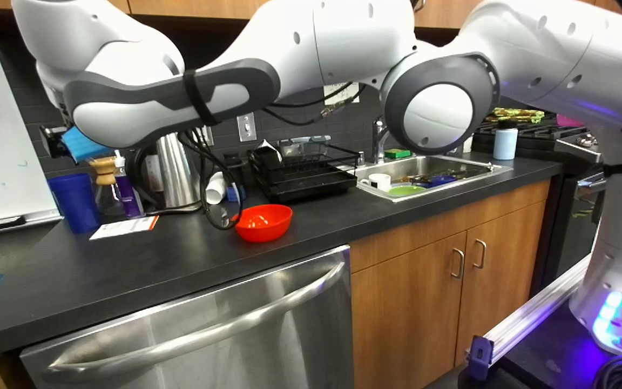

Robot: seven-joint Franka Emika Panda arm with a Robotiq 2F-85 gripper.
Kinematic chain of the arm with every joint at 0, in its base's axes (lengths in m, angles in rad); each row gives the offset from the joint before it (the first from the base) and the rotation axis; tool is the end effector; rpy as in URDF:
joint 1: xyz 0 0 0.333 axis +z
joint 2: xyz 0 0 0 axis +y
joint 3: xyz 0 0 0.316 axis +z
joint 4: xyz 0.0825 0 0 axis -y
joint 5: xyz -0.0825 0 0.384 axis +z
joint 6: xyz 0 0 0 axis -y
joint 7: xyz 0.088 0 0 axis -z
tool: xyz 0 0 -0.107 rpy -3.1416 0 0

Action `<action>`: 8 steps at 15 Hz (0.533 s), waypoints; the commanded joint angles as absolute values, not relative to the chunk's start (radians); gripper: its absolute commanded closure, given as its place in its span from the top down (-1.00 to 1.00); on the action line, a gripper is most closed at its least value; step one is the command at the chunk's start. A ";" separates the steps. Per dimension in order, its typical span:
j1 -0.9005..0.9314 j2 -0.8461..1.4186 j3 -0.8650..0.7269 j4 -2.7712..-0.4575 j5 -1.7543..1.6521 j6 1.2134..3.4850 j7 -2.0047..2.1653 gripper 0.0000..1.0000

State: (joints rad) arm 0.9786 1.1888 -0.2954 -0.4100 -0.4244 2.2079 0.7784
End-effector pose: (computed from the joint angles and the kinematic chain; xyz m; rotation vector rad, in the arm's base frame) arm 0.5372 0.6488 0.4250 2.7753 0.4572 1.3554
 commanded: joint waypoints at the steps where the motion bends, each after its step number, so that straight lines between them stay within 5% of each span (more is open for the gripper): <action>1: 0.992 1.188 -0.340 -0.420 -0.457 2.211 0.829 1.00; 2: 0.967 1.277 -0.337 -0.254 -0.447 2.144 0.810 1.00; 3: 0.994 1.193 -0.359 -0.412 -0.470 2.205 0.851 1.00; 8: 1.002 1.206 -0.404 -0.418 -0.505 2.199 0.916 1.00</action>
State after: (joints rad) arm 0.9890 1.2050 -0.3659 -0.4012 -0.4765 2.1966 0.8676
